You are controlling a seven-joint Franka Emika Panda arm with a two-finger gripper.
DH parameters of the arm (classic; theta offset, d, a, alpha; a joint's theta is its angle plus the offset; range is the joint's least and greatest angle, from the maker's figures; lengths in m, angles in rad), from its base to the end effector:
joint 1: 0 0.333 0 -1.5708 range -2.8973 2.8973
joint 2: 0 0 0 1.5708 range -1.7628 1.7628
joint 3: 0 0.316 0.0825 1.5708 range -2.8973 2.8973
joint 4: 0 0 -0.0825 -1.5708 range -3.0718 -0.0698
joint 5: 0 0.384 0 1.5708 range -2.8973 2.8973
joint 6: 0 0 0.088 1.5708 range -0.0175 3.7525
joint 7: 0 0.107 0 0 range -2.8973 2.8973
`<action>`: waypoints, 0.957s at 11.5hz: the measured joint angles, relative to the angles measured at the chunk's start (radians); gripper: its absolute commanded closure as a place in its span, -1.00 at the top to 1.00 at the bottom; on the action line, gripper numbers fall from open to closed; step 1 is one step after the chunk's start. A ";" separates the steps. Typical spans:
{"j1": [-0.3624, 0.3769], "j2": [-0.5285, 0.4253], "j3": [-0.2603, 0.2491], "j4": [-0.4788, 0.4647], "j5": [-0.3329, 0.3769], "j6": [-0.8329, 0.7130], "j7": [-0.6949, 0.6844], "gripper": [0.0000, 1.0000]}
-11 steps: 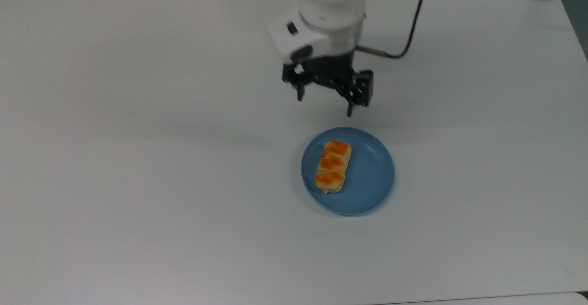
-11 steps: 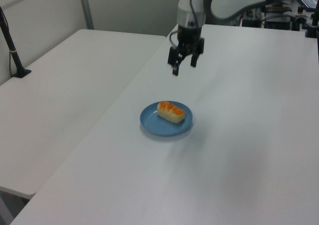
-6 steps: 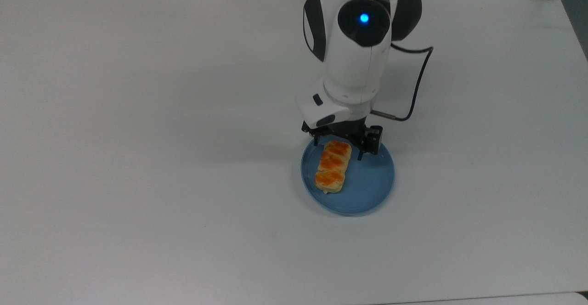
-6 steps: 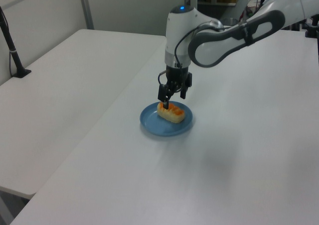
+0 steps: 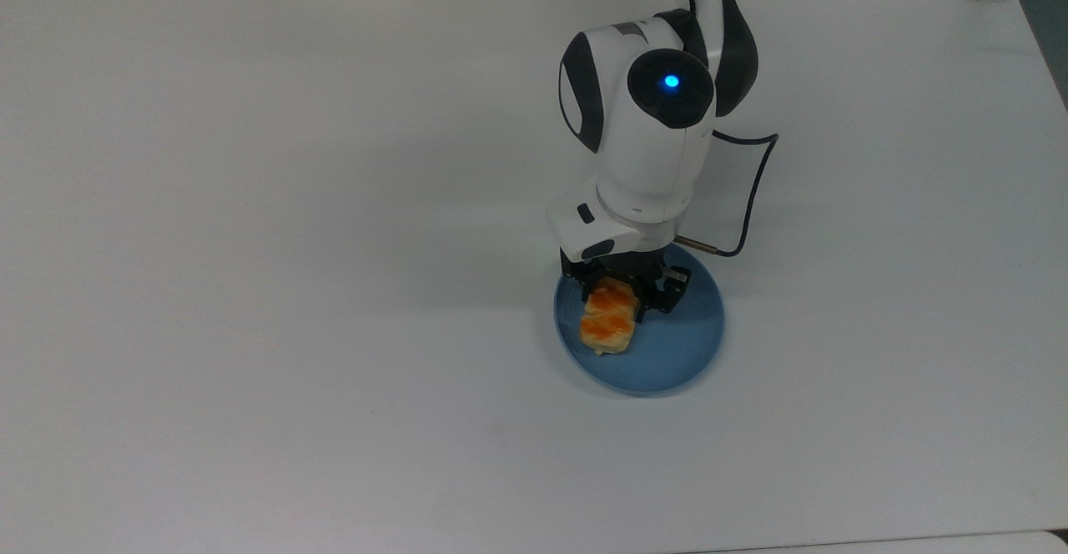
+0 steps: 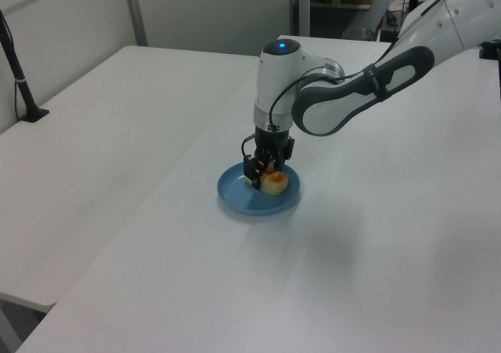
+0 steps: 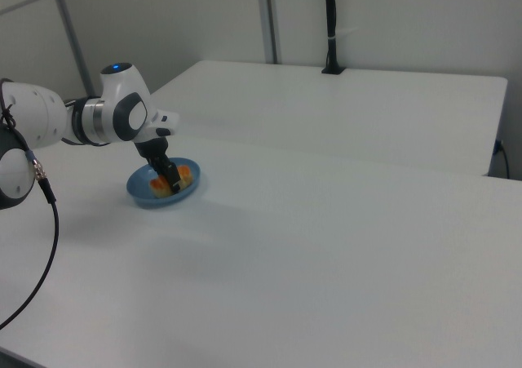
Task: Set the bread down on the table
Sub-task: 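Lower the gripper and close it around the bread roll, then lift the bread roll off the plate and lower it onto the table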
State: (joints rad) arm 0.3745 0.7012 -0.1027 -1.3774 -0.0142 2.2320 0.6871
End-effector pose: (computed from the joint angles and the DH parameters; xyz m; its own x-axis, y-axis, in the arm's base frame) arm 0.7140 0.2160 0.3163 0.9148 -0.3668 0.1692 -0.3660 -0.9299 -0.0372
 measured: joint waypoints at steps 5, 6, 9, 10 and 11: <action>0.009 -0.077 -0.007 0.050 0.000 -0.061 -0.007 0.07; 0.009 -0.130 -0.007 0.054 0.000 -0.118 -0.055 0.07; 0.030 -0.318 -0.001 -0.012 0.004 -0.374 -0.251 0.08; 0.042 -0.377 0.008 -0.068 0.010 -0.443 -0.293 0.09; 0.048 -0.433 0.030 -0.133 0.014 -0.470 -0.313 0.09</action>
State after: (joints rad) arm 0.4230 0.2687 -0.0732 -1.5102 0.0000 1.7616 0.3739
